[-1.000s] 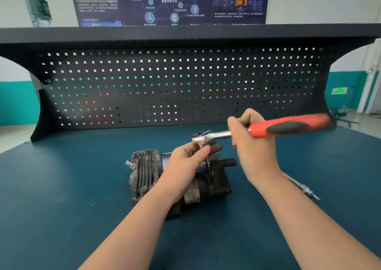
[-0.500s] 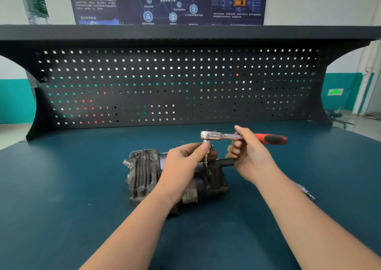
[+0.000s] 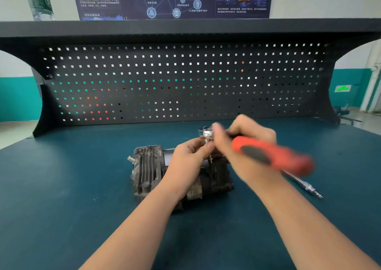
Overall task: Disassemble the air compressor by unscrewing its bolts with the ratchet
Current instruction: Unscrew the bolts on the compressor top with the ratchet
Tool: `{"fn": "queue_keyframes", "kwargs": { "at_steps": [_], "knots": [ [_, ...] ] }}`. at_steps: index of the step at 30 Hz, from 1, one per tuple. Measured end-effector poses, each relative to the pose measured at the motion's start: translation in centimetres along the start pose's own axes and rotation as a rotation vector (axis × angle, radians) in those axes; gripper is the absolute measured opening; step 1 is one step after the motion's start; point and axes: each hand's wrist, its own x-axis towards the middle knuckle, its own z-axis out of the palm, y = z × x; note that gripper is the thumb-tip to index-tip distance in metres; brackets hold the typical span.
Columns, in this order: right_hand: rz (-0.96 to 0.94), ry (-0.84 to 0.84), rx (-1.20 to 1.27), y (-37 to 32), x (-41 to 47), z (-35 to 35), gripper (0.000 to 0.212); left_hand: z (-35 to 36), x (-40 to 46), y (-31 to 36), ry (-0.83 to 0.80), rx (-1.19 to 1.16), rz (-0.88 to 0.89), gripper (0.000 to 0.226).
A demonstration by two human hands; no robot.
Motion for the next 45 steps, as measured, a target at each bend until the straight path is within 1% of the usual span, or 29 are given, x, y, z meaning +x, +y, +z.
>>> {"fn": "queue_keyframes", "kwargs": {
  "at_steps": [2, 5, 6, 8, 10, 11, 13, 15, 16, 17, 18, 19, 20, 21, 24, 27, 28, 29, 30, 32, 34, 36, 38, 39, 40, 41, 42, 44, 45],
  "knots": [
    [0.393, 0.142, 0.193, 1.4, 0.6, -0.7, 0.037, -0.1, 0.2, -0.1, 0.041, -0.090, -0.061, 0.015],
    [1.004, 0.260, 0.763, 4.4, 0.9, -1.0, 0.030, 0.0, 0.3, -0.2, 0.077, -0.136, -0.083, 0.016],
    [1.144, 0.266, 0.875, 5.0, 0.7, -0.8, 0.026, 0.0, 0.3, -0.4, 0.081, -0.135, -0.078, 0.017],
    [1.216, 0.263, 0.911, 5.5, 0.3, -0.1, 0.025, -0.1, 0.3, -0.4, 0.075, -0.147, -0.080, 0.019],
    [1.082, 0.303, 0.843, 4.7, 0.8, -0.1, 0.027, -0.2, 0.5, -0.4, 0.025, -0.168, -0.097, 0.020],
    [0.941, 0.298, 0.731, 3.8, 1.1, -0.3, 0.032, -0.3, 0.5, -0.5, -0.006, -0.165, -0.104, 0.020],
    [0.541, 0.206, 0.301, 2.0, 1.3, -0.3, 0.040, -0.4, 0.4, -0.4, -0.055, -0.147, -0.103, 0.019],
    [0.043, 0.091, -0.059, -0.3, 1.0, 0.2, 0.041, -0.3, 0.2, -0.3, -0.062, -0.074, -0.061, 0.019],
    [-0.200, 0.021, -0.161, -1.2, 0.7, 0.7, 0.042, -0.2, 0.1, -0.1, -0.051, -0.028, -0.042, 0.022],
    [-0.392, -0.036, -0.232, -1.7, 0.4, 1.2, 0.045, 0.0, 0.0, 0.3, -0.046, 0.017, -0.032, 0.025],
    [-0.499, -0.066, -0.268, -1.8, 0.1, 1.7, 0.046, 0.1, 0.1, 0.3, -0.045, 0.069, -0.025, 0.029],
    [-0.514, -0.061, -0.262, -1.7, 0.0, 1.8, 0.044, 0.1, 0.2, 0.3, -0.039, 0.095, -0.017, 0.033],
    [-0.441, -0.026, -0.215, -1.3, -0.1, 1.7, 0.041, 0.1, 0.3, 0.2, -0.029, 0.074, -0.003, 0.033],
    [-0.300, 0.025, -0.138, -0.6, 0.0, 1.3, 0.040, -0.1, 0.3, 0.1, -0.022, 0.036, 0.009, 0.028],
    [0.310, 0.186, 0.119, 1.8, 0.6, -0.3, 0.040, -0.2, 0.1, -0.3, 0.012, -0.052, -0.026, 0.017],
    [0.997, 0.276, 0.665, 4.7, 0.8, -0.7, 0.032, -0.1, 0.1, -0.5, 0.040, -0.082, -0.074, 0.021],
    [1.143, 0.264, 0.760, 5.2, 0.6, -0.5, 0.029, -0.2, 0.2, -0.5, 0.044, -0.076, -0.079, 0.021],
    [1.210, 0.260, 0.786, 5.5, 0.4, -0.2, 0.027, -0.2, 0.2, -0.5, 0.043, -0.073, -0.083, 0.023],
    [1.212, 0.275, 0.774, 5.6, 0.5, 0.1, 0.026, -0.2, 0.2, -0.4, 0.034, -0.076, -0.091, 0.025],
    [1.024, 0.340, 0.655, 4.6, 1.0, 0.3, 0.029, -0.3, 0.3, -0.5, 0.004, -0.102, -0.109, 0.029],
    [0.645, 0.273, 0.336, 2.6, 1.4, 0.2, 0.037, -0.3, 0.3, -0.3, -0.007, -0.127, -0.104, 0.024],
    [0.182, 0.135, 0.002, 0.9, 1.2, 0.1, 0.040, -0.2, 0.2, -0.2, -0.007, -0.102, -0.087, 0.022],
    [-0.255, -0.006, -0.211, -0.5, 0.5, 0.4, 0.039, 0.1, 0.1, 0.2, 0.023, 0.014, -0.057, 0.034],
    [-0.390, -0.035, -0.277, -0.8, 0.1, 0.7, 0.037, 0.2, 0.1, 0.2, 0.053, 0.047, -0.038, 0.042],
    [-0.441, -0.032, -0.294, -0.7, -0.1, 0.9, 0.035, 0.2, 0.0, 0.1, 0.075, 0.089, -0.011, 0.046],
    [-0.410, -0.005, -0.264, -0.4, -0.3, 0.9, 0.035, 0.2, 0.0, 0.2, 0.071, 0.115, 0.009, 0.045],
    [-0.305, 0.037, -0.195, 0.1, -0.2, 0.7, 0.036, 0.3, 0.0, 0.3, 0.048, 0.099, 0.014, 0.037],
    [0.091, 0.150, -0.018, 1.2, 0.4, 0.1, 0.038, 0.3, -0.1, 0.4, 0.049, -0.002, -0.026, 0.018],
    [0.345, 0.197, 0.107, 2.1, 0.8, -0.4, 0.037, 0.3, -0.1, 0.4, 0.075, -0.035, -0.046, 0.016]
  ]
}}
